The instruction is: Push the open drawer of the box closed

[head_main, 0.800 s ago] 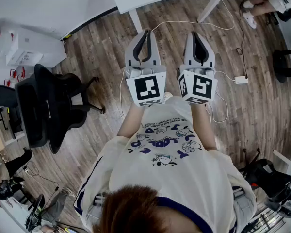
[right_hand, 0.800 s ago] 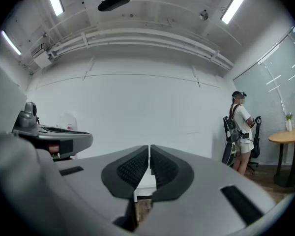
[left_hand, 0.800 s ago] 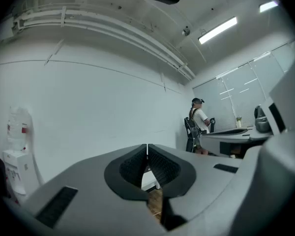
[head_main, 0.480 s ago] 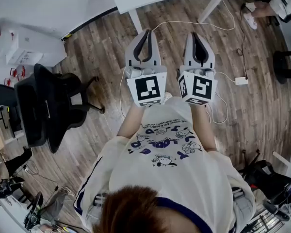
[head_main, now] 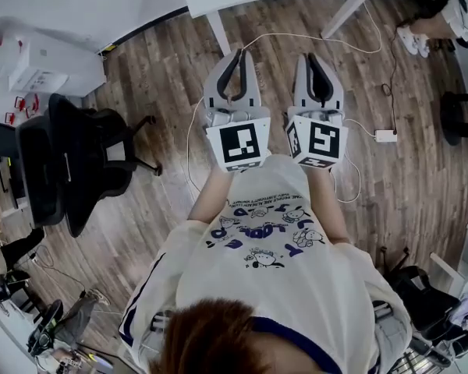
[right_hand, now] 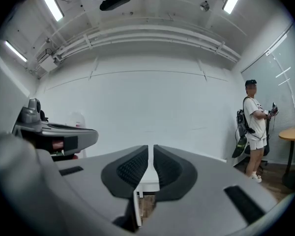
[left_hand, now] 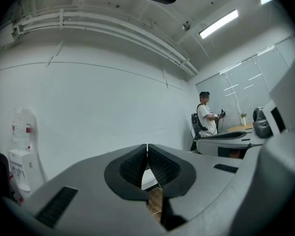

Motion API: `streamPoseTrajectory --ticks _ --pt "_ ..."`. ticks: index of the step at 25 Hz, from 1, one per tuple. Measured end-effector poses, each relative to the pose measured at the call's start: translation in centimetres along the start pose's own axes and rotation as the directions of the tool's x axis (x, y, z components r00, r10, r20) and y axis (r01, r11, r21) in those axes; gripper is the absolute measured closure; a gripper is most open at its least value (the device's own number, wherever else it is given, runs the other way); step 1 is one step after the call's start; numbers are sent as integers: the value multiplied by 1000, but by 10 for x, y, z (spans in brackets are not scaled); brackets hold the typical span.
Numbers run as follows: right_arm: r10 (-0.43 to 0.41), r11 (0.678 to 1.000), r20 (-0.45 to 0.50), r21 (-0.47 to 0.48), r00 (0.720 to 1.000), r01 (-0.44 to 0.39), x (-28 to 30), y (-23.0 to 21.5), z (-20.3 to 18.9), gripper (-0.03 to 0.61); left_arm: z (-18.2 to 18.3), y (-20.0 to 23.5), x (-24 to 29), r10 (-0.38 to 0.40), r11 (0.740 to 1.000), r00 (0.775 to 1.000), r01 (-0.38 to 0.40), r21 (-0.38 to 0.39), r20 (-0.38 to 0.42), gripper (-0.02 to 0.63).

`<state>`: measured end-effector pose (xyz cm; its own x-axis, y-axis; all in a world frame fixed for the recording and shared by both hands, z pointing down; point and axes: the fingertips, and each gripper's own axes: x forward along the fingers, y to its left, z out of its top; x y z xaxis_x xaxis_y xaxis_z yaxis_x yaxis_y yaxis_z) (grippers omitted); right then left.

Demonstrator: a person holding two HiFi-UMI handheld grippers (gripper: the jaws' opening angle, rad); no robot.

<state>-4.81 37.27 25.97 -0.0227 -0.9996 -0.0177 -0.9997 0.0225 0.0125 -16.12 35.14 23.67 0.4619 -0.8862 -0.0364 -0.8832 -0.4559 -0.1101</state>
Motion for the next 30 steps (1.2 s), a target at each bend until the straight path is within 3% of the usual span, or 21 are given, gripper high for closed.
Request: streamPoseTrajectory --ticks 10,30 --pt "27 1000 -28 13 999 -26 36 -18 -17 545 -14 -2 44 9 1000 1000 -9 6 -23 594" --pt "-12 1000 -62 19 998 14 216 -76 -29 545 -25 32 238 -69 998 997 69 7 -32 595"
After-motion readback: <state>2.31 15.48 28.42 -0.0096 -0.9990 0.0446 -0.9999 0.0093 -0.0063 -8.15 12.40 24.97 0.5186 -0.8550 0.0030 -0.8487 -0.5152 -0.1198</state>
